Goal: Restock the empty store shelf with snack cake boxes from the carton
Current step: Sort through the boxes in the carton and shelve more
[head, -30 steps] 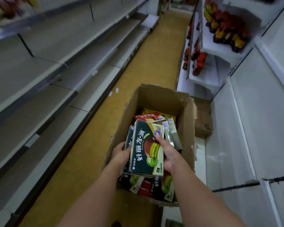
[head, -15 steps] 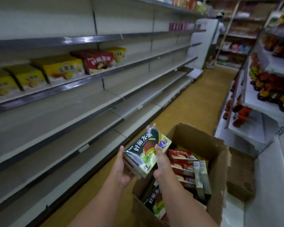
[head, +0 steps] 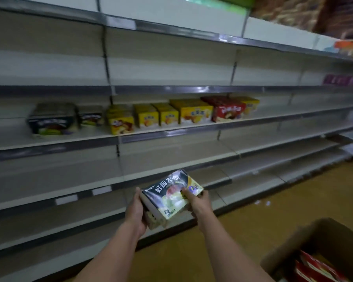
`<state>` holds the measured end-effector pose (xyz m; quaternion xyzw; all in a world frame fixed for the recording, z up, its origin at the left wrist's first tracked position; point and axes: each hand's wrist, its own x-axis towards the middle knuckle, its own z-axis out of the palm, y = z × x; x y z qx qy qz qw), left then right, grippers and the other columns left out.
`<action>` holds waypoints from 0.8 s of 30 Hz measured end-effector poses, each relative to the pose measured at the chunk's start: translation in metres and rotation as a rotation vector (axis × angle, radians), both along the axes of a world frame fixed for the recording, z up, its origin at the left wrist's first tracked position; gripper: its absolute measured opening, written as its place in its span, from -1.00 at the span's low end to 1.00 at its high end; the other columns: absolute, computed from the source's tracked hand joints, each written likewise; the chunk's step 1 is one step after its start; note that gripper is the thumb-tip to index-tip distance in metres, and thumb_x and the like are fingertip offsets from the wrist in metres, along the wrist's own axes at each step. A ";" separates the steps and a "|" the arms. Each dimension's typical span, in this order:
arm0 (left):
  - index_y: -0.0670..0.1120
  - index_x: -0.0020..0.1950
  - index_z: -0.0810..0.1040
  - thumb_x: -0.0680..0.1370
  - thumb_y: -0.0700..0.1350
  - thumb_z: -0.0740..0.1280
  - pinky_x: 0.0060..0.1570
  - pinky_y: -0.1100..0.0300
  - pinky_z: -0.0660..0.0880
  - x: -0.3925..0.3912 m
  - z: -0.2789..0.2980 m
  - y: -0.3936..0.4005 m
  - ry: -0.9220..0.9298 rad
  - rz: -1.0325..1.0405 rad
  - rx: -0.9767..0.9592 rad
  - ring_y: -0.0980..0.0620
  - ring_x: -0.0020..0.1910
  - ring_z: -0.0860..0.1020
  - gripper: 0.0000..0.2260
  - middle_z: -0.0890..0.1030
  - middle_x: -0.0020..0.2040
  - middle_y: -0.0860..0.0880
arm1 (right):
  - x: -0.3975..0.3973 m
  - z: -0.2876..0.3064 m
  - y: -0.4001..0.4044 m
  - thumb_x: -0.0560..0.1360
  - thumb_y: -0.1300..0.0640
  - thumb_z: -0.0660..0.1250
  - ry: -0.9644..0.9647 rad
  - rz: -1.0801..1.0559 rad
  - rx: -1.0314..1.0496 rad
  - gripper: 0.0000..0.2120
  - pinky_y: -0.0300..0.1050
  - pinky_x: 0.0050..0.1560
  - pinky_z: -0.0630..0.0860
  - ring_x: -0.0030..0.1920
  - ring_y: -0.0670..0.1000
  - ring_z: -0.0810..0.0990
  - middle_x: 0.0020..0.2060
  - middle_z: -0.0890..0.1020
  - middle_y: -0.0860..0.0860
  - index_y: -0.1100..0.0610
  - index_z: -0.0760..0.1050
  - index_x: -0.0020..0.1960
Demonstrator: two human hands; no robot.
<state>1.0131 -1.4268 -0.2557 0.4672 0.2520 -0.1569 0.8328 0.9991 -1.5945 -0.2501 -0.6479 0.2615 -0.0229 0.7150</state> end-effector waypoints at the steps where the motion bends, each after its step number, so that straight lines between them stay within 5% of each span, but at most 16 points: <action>1: -0.20 0.05 0.58 0.56 0.28 0.14 -0.06 -0.02 0.54 0.003 0.003 0.022 -0.013 0.026 0.030 -0.18 -0.06 0.62 -0.45 0.66 -0.04 -0.24 | 0.007 0.005 0.018 0.40 0.04 0.51 0.003 0.028 -0.042 -0.63 -0.12 -0.19 0.43 -0.13 0.01 0.55 -0.11 0.58 0.03 0.15 0.40 0.04; 3: -0.21 0.09 0.59 0.54 0.30 0.15 0.03 -0.07 0.55 0.011 0.009 0.071 -0.039 0.087 0.090 -0.21 0.00 0.62 -0.42 0.65 0.03 -0.27 | 0.022 0.012 0.058 0.39 -0.01 0.51 0.030 0.077 -0.127 -0.63 -0.06 -0.07 0.48 -0.14 0.04 0.54 -0.16 0.56 0.05 0.16 0.41 -0.03; 5: -0.22 0.14 0.58 0.57 0.26 0.13 0.10 -0.15 0.52 0.015 0.018 0.115 -0.059 0.147 0.142 -0.26 0.04 0.61 -0.43 0.63 0.05 -0.30 | 0.036 0.018 0.096 0.40 -0.01 0.50 0.029 0.147 -0.123 -0.59 -0.07 -0.17 0.54 -0.18 0.06 0.54 -0.15 0.58 0.11 0.23 0.42 0.03; 8: -0.19 0.20 0.51 0.59 0.23 0.10 -0.11 -0.14 0.58 0.023 0.028 0.178 -0.119 0.270 0.181 -0.27 -0.07 0.62 -0.48 0.62 0.03 -0.32 | 0.059 0.022 0.151 0.49 0.15 0.42 -0.031 0.194 0.110 -0.73 -0.27 -0.55 0.42 -0.44 -0.04 0.51 -0.27 0.53 0.12 0.26 0.42 0.06; 11: -0.13 0.26 0.42 0.59 0.26 0.09 -0.28 -0.03 0.56 0.030 0.037 0.232 -0.126 0.372 0.176 -0.22 -0.14 0.62 -0.49 0.60 0.04 -0.30 | 0.074 0.033 0.200 0.54 0.24 0.34 -0.040 0.210 0.360 -0.92 -0.31 -0.57 0.44 -0.55 -0.12 0.54 -0.37 0.59 0.08 0.26 0.48 -0.05; 14: -0.13 0.26 0.42 0.60 0.26 0.08 -0.25 -0.06 0.57 0.031 0.044 0.273 -0.125 0.422 0.176 -0.20 -0.19 0.63 -0.50 0.62 -0.06 -0.26 | 0.081 0.037 0.237 0.56 0.25 0.30 0.002 0.247 0.535 -0.88 -0.33 -0.60 0.41 -0.58 -0.11 0.52 -0.51 0.59 0.02 0.22 0.49 -0.16; 18: -0.13 0.20 0.43 0.59 0.26 0.09 -0.29 -0.06 0.59 0.039 0.048 0.318 -0.139 0.475 0.194 -0.20 -0.21 0.64 -0.52 0.63 -0.07 -0.25 | 0.095 0.036 0.274 0.55 0.22 0.31 0.036 0.257 0.610 -0.89 -0.32 -0.60 0.43 -0.53 -0.08 0.54 -0.46 0.60 0.04 0.20 0.50 -0.15; 22: 0.02 0.04 0.41 0.54 0.34 0.10 0.05 -0.28 0.52 0.059 0.034 0.345 -0.111 0.468 0.260 -0.29 0.05 0.59 -0.59 0.58 0.13 -0.23 | 0.111 0.040 0.305 0.54 0.20 0.33 0.065 0.352 0.478 -0.88 -0.26 -0.54 0.48 -0.28 0.02 0.55 -0.22 0.59 0.15 0.26 0.47 -0.01; 24: 0.03 0.03 0.38 0.54 0.35 0.08 0.10 -0.29 0.49 0.067 0.032 0.350 -0.088 0.450 0.273 -0.30 0.08 0.56 -0.60 0.57 0.14 -0.23 | 0.121 0.041 0.317 0.53 0.14 0.36 0.066 0.449 0.307 -0.81 -0.16 -0.32 0.55 -0.20 0.03 0.57 -0.14 0.60 0.15 0.23 0.44 0.05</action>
